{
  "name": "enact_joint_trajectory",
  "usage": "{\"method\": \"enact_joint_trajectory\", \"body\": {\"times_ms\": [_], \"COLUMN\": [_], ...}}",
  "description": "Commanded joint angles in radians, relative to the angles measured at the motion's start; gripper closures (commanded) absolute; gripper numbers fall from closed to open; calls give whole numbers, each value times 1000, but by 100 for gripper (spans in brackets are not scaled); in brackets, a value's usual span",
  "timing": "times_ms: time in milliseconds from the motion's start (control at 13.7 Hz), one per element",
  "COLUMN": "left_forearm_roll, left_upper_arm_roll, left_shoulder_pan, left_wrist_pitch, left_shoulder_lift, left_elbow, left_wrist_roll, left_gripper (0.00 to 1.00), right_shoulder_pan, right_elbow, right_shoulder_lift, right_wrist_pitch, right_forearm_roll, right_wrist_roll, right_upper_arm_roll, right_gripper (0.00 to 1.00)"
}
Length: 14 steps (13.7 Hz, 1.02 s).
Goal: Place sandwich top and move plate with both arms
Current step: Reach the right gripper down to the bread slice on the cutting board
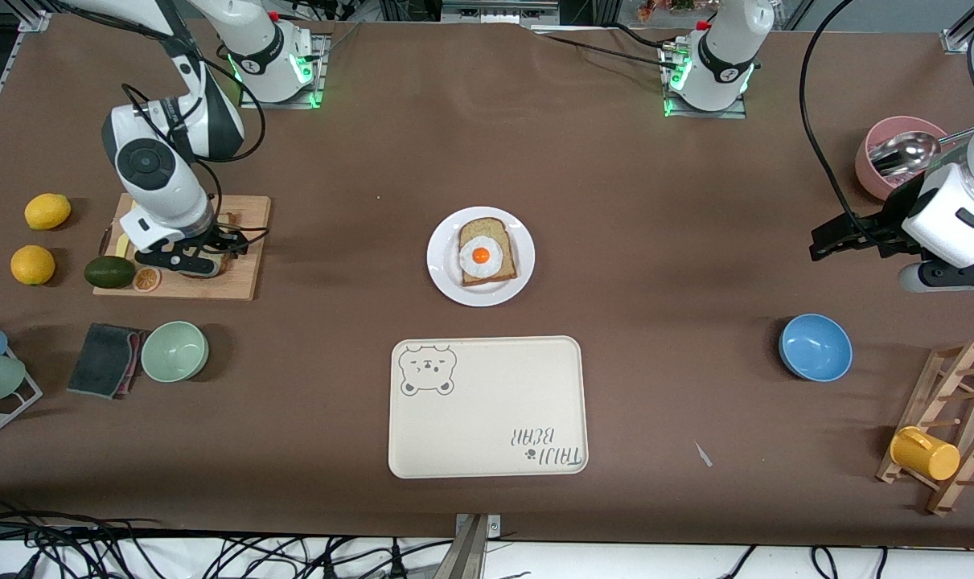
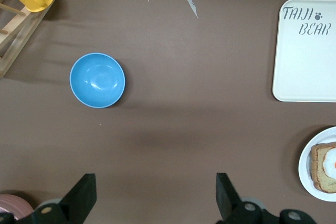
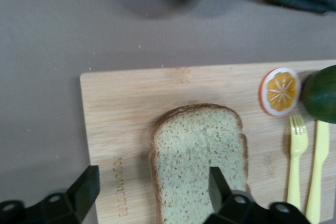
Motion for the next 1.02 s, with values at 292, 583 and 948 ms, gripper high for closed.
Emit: {"method": "enact_joint_trajectory", "body": {"times_ms": [292, 583, 948], "left_forearm_roll": [-30, -39, -37], "left_upper_arm_roll": [4, 7, 11], "left_shoulder_pan": [5, 7, 7], "left_wrist_pitch": [-14, -14, -14], "left_shoulder_lift": [-3, -3, 0], "left_elbow": [14, 14, 14], "left_wrist_roll": [7, 7, 7], "left_gripper": [0, 0, 0], "right_shoulder_pan": [-7, -7, -7], "right_elbow": [-4, 0, 11], "right_shoulder_lift": [96, 98, 95], "right_wrist_pitch": [102, 106, 104], "right_forearm_roll": [-104, -104, -104], "right_wrist_roll": [22, 24, 22], "right_upper_arm_roll": [-59, -59, -59], "right_gripper": [18, 79, 100]}}
